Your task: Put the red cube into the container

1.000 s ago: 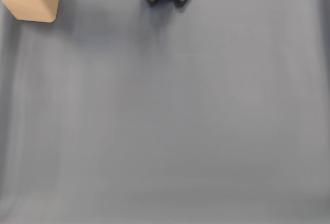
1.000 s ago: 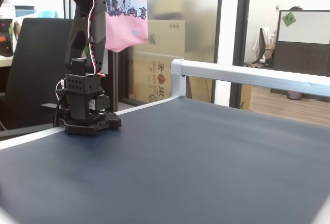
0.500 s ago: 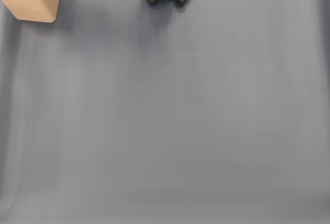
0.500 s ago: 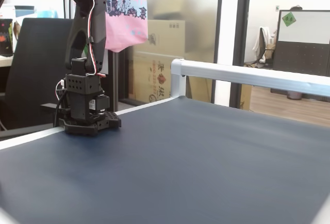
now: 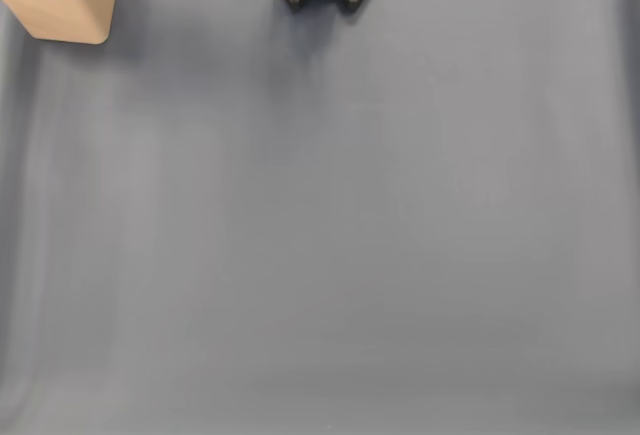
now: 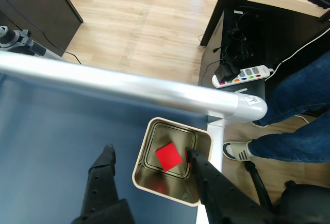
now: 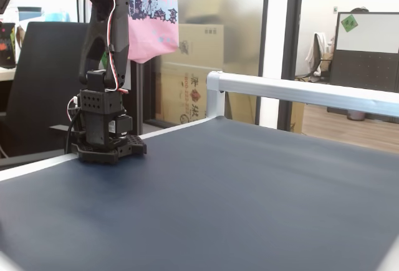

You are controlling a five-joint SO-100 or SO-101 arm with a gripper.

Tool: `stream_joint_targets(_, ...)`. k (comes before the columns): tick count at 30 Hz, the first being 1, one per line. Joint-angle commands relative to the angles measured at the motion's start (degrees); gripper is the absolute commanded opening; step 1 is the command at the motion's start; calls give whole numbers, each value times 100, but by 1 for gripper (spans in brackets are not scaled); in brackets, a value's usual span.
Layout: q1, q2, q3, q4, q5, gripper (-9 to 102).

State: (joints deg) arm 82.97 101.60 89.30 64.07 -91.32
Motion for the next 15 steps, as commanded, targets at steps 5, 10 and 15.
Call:
stream_joint_targets(5,-158,334,-62,-167,97,17)
stream_joint_targets(10,-571,650,185,-352,62,0)
stream_joint_targets(15,-1635,1222,475,-352,35,0)
